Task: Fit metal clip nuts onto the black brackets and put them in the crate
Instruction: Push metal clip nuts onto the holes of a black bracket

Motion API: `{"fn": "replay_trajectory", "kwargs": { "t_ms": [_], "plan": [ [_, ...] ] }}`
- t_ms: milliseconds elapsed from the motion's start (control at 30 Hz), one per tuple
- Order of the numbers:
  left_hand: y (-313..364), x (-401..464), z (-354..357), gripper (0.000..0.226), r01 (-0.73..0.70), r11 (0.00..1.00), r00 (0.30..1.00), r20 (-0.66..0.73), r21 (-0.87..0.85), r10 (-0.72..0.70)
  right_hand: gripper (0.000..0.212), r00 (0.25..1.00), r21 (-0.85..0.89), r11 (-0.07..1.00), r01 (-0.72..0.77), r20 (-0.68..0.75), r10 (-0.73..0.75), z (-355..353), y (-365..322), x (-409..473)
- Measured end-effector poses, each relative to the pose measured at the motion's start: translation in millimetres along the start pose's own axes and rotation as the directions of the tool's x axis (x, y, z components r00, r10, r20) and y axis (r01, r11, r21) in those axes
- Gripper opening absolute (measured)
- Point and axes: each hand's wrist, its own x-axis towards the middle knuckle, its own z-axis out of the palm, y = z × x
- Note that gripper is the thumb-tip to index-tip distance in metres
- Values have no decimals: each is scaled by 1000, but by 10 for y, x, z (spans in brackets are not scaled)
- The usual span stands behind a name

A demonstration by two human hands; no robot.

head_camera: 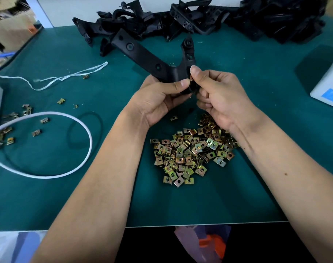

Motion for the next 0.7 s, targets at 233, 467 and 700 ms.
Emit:
{"fn": "replay_trajectory", "kwargs": {
  "t_ms": [233, 467, 700],
  "plan": [
    [114, 21, -127, 33, -98, 963, 992, -106, -249, 74, 26, 975, -424, 878, 220, 63, -214, -24, -8, 31],
    [92, 89, -203, 18, -144, 928, 963, -266, -343, 51, 15, 871, -822, 322, 470, 491, -18, 53, 44, -23],
    [72, 95, -184, 17, -82, 905, 963, -267, -418, -36, 5, 929, -588, 720, 369, 228, -290, -10, 36, 12]
  ]
}}
